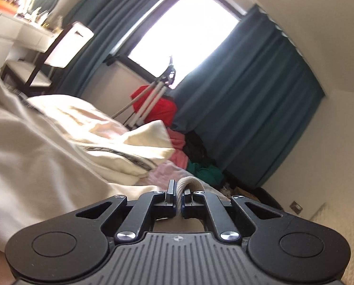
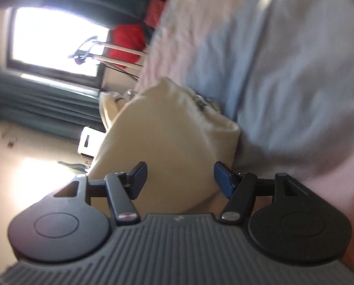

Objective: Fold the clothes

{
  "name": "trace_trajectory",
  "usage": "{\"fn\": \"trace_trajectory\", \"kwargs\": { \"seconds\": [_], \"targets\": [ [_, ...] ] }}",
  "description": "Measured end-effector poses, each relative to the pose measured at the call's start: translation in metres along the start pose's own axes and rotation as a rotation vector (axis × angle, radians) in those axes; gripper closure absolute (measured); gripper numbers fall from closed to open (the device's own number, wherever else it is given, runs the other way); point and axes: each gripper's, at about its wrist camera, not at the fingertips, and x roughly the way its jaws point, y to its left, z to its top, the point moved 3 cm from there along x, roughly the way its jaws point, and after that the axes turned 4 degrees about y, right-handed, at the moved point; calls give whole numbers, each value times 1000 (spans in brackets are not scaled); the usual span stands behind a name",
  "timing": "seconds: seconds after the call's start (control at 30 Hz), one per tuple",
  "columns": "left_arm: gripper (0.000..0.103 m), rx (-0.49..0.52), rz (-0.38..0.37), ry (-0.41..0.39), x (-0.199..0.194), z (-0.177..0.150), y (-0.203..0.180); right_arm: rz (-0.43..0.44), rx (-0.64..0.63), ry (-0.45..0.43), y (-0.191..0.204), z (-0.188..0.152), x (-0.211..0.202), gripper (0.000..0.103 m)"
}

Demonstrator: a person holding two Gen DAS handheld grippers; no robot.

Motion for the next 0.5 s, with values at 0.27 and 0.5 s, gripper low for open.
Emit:
{"fn": "trace_trajectory", "kwargs": {
  "seconds": [0.27, 0.5],
  "targets": [
    [99, -88, 8, -6, -4, 9, 20, 150, 21, 164, 26, -51, 19, 35],
    [99, -62, -22, 5, -6, 3, 12, 158, 122, 161, 8, -43, 43, 34]
  ]
}}
